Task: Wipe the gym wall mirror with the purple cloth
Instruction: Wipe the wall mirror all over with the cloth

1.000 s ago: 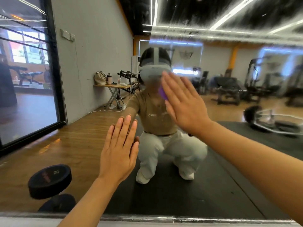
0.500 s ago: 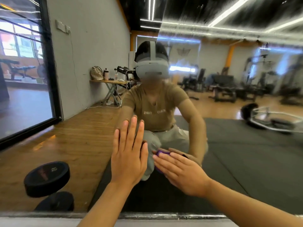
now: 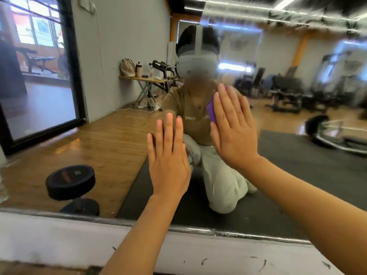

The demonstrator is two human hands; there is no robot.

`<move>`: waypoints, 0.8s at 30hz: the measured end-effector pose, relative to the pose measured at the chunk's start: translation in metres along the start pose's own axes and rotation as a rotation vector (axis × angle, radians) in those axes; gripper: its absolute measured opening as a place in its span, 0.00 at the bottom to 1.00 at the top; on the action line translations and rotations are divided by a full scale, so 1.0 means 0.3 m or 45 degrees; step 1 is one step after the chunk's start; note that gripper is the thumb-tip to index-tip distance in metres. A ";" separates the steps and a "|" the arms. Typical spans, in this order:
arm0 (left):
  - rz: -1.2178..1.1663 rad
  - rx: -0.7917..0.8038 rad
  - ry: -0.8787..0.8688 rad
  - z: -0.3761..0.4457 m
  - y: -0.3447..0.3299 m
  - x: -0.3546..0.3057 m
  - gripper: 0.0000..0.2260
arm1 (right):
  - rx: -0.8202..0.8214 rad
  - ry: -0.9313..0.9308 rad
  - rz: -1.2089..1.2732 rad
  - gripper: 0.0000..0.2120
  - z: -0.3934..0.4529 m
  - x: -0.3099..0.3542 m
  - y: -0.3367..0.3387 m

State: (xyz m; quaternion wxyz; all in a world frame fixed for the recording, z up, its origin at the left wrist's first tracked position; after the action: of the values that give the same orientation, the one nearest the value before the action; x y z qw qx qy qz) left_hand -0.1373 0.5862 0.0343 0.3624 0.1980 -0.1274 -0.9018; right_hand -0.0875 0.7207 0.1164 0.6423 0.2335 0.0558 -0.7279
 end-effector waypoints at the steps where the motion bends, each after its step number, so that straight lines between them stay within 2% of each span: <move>1: -0.038 -0.002 0.056 -0.006 -0.006 -0.012 0.28 | 0.052 0.103 0.022 0.26 -0.065 0.045 -0.022; 5: -0.130 -0.021 0.139 -0.023 -0.017 -0.031 0.29 | 0.262 0.530 0.043 0.27 -0.358 0.164 -0.100; 8: -0.138 0.010 0.073 -0.023 -0.015 0.002 0.32 | 0.343 0.630 -0.027 0.30 -0.447 0.177 -0.124; 12: -0.119 0.043 0.002 -0.036 -0.012 0.039 0.27 | 0.347 0.727 -0.004 0.27 -0.400 0.148 -0.087; 14: -0.145 0.037 0.017 -0.041 -0.020 0.036 0.28 | 0.289 0.628 -0.028 0.27 -0.292 0.079 -0.045; 17: -0.179 0.017 0.082 -0.044 -0.036 0.020 0.30 | 0.059 0.249 -0.032 0.25 -0.054 -0.040 0.021; 19: -0.193 0.014 0.108 -0.038 -0.034 0.009 0.28 | -0.031 0.075 -0.017 0.24 0.049 -0.068 0.038; 22: -0.226 0.046 0.123 -0.043 -0.022 0.000 0.26 | -0.067 0.049 0.027 0.24 0.025 -0.037 0.018; 24: -0.232 0.082 0.125 -0.058 -0.022 0.000 0.26 | 0.000 0.152 0.076 0.24 -0.076 0.010 -0.001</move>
State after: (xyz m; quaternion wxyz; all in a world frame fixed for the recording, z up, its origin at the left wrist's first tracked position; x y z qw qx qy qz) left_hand -0.1335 0.5895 0.0164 0.2783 0.2644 -0.1200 -0.9156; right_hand -0.0819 0.7267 0.0948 0.6592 0.2778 0.0871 -0.6933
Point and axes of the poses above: each hand's wrist, its own z-axis towards the middle knuckle, its own y-axis out of the back of the hand, x = y × z, the point moved 5 cm from there along z, towards the middle knuckle, and after that the axes turned 3 degrees about -z, right-handed, at the moved point
